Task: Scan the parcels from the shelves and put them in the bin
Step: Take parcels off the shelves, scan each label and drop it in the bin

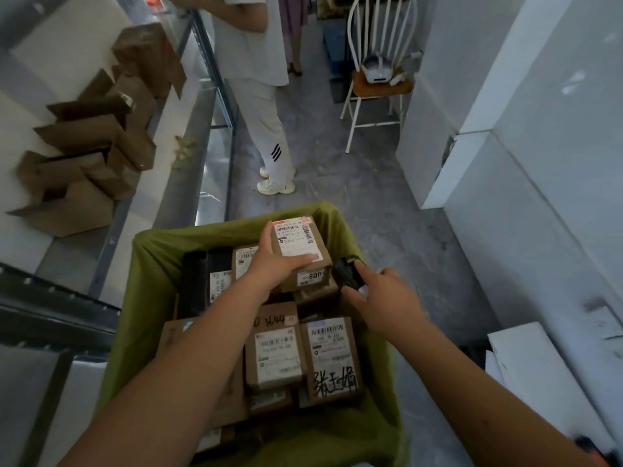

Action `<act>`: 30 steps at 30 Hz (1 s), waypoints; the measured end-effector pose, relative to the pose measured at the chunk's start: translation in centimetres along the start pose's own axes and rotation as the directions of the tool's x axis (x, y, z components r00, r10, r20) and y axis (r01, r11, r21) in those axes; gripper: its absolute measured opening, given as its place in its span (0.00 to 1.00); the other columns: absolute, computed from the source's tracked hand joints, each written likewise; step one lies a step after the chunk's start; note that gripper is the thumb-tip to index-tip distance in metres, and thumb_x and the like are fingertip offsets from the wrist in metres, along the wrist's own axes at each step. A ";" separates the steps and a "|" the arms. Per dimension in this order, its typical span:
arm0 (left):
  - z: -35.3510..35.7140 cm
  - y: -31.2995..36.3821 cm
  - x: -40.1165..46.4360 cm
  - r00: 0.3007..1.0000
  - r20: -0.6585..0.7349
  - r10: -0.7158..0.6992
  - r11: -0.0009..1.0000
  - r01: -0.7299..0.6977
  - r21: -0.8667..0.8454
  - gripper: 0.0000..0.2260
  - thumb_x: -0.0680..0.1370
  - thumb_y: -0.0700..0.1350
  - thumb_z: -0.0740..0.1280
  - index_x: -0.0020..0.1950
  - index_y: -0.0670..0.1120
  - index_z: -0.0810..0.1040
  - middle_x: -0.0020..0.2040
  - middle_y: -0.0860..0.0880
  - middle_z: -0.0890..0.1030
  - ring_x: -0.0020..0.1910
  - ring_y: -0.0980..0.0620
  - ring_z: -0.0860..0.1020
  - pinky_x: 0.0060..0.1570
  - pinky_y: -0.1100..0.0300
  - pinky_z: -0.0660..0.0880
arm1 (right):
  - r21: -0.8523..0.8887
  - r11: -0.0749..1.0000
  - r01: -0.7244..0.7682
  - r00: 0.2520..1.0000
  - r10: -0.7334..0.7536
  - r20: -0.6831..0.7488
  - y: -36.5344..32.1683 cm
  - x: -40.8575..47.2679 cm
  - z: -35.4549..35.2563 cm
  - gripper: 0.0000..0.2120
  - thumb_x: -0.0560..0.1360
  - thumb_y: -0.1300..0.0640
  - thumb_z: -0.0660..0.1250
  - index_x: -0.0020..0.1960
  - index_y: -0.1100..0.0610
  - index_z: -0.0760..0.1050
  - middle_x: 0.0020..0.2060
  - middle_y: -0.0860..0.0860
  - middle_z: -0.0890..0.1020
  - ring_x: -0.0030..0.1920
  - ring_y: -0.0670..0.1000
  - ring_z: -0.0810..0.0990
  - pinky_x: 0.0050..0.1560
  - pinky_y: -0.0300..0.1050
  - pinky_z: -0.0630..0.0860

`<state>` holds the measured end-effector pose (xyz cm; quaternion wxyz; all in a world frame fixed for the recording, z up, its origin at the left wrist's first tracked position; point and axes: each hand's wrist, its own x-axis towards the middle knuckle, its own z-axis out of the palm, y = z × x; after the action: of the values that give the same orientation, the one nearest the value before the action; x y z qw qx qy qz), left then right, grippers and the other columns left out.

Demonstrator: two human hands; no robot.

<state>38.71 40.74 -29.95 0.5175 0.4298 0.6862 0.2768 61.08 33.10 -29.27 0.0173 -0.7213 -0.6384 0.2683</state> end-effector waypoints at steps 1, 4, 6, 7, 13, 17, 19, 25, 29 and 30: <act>0.2 0.0 0.7 1.000 -0.009 -0.010 1.000 0.010 0.003 0.55 0.69 0.47 0.84 0.84 0.62 0.50 0.80 0.52 0.68 0.75 0.46 0.69 0.73 0.40 0.71 | 0.005 1.000 -0.006 1.000 0.006 0.005 0.2 0.3 0.0 0.34 0.80 0.31 0.57 0.83 0.41 0.54 0.63 0.56 0.72 0.60 0.57 0.76 0.60 0.55 0.77; 0.7 0.4 1.5 0.999 -0.035 -0.025 0.999 0.026 0.037 0.47 0.73 0.44 0.80 0.83 0.60 0.56 0.76 0.50 0.73 0.71 0.45 0.74 0.68 0.41 0.76 | 0.012 1.000 -0.021 1.000 0.021 0.021 0.7 0.9 0.2 0.34 0.80 0.32 0.58 0.83 0.40 0.54 0.63 0.56 0.72 0.60 0.57 0.76 0.61 0.56 0.78; 1.0 0.5 1.6 0.999 -0.033 -0.017 0.996 0.020 0.086 0.46 0.74 0.43 0.79 0.84 0.59 0.56 0.76 0.49 0.72 0.72 0.45 0.73 0.70 0.42 0.75 | 0.013 0.999 -0.030 0.999 0.029 0.028 1.3 1.2 0.3 0.35 0.80 0.31 0.58 0.83 0.40 0.55 0.63 0.56 0.72 0.60 0.58 0.76 0.61 0.56 0.77; 1.0 0.5 1.6 1.000 -0.030 -0.006 0.994 0.009 0.109 0.46 0.74 0.43 0.80 0.84 0.59 0.56 0.77 0.49 0.71 0.73 0.45 0.72 0.71 0.42 0.74 | 0.022 0.999 -0.033 0.999 0.032 0.032 1.4 1.2 0.4 0.35 0.80 0.31 0.58 0.83 0.40 0.55 0.63 0.56 0.72 0.60 0.58 0.77 0.61 0.55 0.77; 0.5 0.1 0.3 0.996 -0.031 0.082 0.950 -0.069 0.304 0.41 0.76 0.49 0.79 0.83 0.55 0.60 0.78 0.49 0.70 0.73 0.46 0.72 0.68 0.50 0.74 | 0.050 0.998 -0.029 0.999 0.028 0.026 1.2 0.7 0.5 0.34 0.80 0.32 0.59 0.82 0.40 0.55 0.62 0.55 0.72 0.61 0.57 0.75 0.61 0.54 0.77; -0.3 -0.3 -1.3 0.978 -0.043 0.204 0.859 -0.158 0.487 0.36 0.76 0.54 0.76 0.81 0.55 0.65 0.76 0.49 0.71 0.73 0.47 0.71 0.68 0.49 0.73 | 0.036 0.999 -0.009 1.000 0.008 0.017 0.5 0.3 0.6 0.34 0.80 0.32 0.59 0.83 0.39 0.54 0.61 0.54 0.72 0.60 0.56 0.75 0.60 0.55 0.78; -0.7 -0.7 -2.5 0.968 -0.033 0.249 0.815 -0.191 0.547 0.34 0.77 0.54 0.75 0.80 0.56 0.66 0.77 0.49 0.70 0.75 0.48 0.69 0.69 0.48 0.70 | 0.028 1.000 0.001 1.000 -0.001 0.010 0.1 0.1 0.7 0.35 0.80 0.31 0.58 0.83 0.39 0.53 0.62 0.54 0.72 0.61 0.56 0.75 0.61 0.55 0.77; -2.9 -2.8 -6.5 0.945 -0.083 0.317 0.661 -0.158 0.734 0.38 0.76 0.61 0.73 0.82 0.57 0.61 0.81 0.50 0.64 0.79 0.46 0.62 0.76 0.42 0.66 | 0.021 0.998 0.055 0.998 -0.055 0.018 -2.6 -1.7 1.7 0.35 0.80 0.31 0.58 0.82 0.38 0.51 0.66 0.55 0.71 0.63 0.56 0.75 0.62 0.57 0.78; -5.8 -4.8 -9.7 0.940 -0.099 0.327 0.577 -0.116 0.808 0.38 0.78 0.65 0.69 0.83 0.58 0.57 0.83 0.49 0.59 0.83 0.44 0.53 0.81 0.40 0.54 | 0.009 0.995 0.103 0.994 -0.103 0.022 -5.1 -4.4 2.9 0.35 0.80 0.31 0.58 0.83 0.38 0.51 0.68 0.55 0.71 0.62 0.57 0.76 0.62 0.57 0.78; -6.6 -5.4 -10.6 0.938 -0.101 0.331 0.561 -0.109 0.820 0.38 0.78 0.66 0.68 0.83 0.59 0.56 0.84 0.49 0.59 0.83 0.43 0.52 0.81 0.39 0.53 | 0.006 0.993 0.120 0.993 -0.120 0.020 -5.8 -5.3 3.2 0.35 0.80 0.31 0.58 0.83 0.38 0.52 0.68 0.56 0.70 0.63 0.58 0.75 0.62 0.58 0.77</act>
<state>31.80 29.31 -27.31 0.1400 0.6619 0.7347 0.0504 54.22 28.26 -27.96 0.0286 -0.6789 -0.6801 0.2754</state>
